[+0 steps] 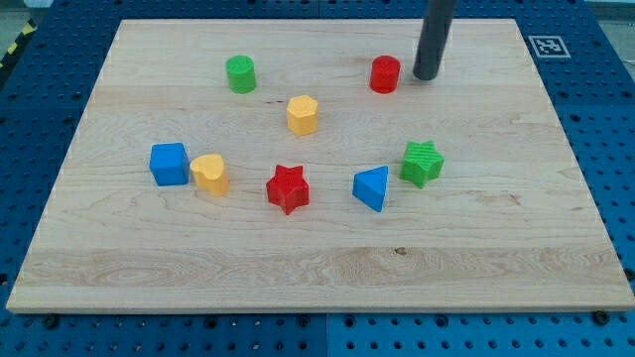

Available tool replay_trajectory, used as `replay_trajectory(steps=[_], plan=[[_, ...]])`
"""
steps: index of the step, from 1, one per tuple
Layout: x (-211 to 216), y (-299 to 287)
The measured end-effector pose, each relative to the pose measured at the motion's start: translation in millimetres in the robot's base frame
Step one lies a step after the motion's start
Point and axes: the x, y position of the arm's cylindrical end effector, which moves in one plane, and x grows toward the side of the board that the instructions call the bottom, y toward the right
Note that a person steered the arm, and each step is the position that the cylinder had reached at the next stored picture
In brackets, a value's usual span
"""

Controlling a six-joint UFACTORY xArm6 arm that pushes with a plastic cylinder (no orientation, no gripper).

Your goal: Push red circle slightly left

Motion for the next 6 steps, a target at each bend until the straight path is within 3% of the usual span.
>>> replay_trajectory(steps=[6], plan=[[1.5,-59.5]])
